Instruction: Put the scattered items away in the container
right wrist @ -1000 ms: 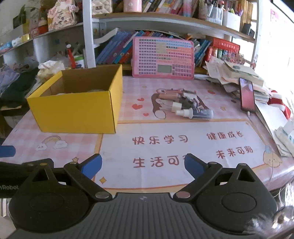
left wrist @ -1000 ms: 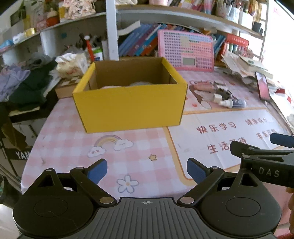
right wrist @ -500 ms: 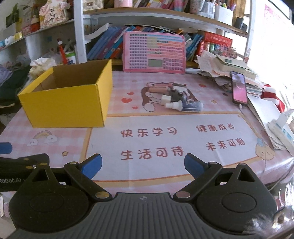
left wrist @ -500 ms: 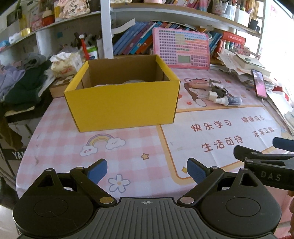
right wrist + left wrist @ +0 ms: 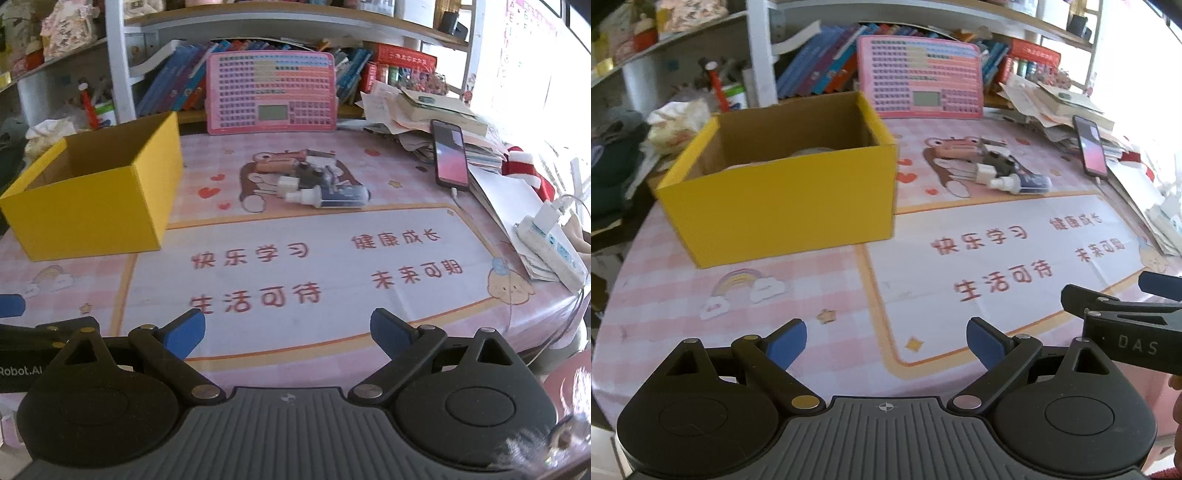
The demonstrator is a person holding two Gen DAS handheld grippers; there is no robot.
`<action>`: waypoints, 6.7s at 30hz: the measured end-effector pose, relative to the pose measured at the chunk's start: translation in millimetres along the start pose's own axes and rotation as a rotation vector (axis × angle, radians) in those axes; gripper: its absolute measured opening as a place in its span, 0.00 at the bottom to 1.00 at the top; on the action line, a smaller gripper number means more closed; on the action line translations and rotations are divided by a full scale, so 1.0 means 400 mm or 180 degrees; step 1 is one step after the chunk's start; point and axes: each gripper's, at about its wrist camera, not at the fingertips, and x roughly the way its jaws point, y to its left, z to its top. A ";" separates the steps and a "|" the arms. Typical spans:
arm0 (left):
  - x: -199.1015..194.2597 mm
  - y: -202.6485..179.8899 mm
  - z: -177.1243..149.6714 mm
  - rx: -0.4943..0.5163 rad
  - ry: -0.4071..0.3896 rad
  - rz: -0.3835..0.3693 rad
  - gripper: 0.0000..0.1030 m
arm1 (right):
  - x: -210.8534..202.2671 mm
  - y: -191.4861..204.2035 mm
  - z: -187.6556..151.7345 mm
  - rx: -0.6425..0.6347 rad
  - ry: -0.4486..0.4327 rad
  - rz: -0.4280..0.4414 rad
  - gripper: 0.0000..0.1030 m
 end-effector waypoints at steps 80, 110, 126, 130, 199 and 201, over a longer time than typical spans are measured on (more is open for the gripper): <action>0.323 -0.324 0.296 -0.0214 0.0274 0.0239 0.93 | 0.596 -0.312 0.370 -0.0349 0.1105 0.1978 0.79; 0.390 -0.230 0.232 -0.0884 0.0627 0.0426 0.40 | 0.613 -0.255 0.447 -0.0487 0.0415 0.1208 0.52; 0.373 -0.206 0.206 -0.0852 0.0666 0.0481 0.39 | 0.684 -0.209 0.441 -0.0685 0.0456 0.1087 0.41; 0.381 -0.228 0.207 -0.0653 0.0664 0.0516 0.40 | 0.638 -0.258 0.421 -0.0637 0.0506 0.1084 0.41; 0.318 -0.314 0.157 0.0051 0.0553 0.0028 0.49 | 0.353 -0.317 0.203 -0.0387 0.0800 0.1184 0.41; 0.314 -0.317 0.153 0.0068 0.0564 0.0072 0.50 | 0.352 -0.316 0.199 -0.0393 0.0809 0.1188 0.41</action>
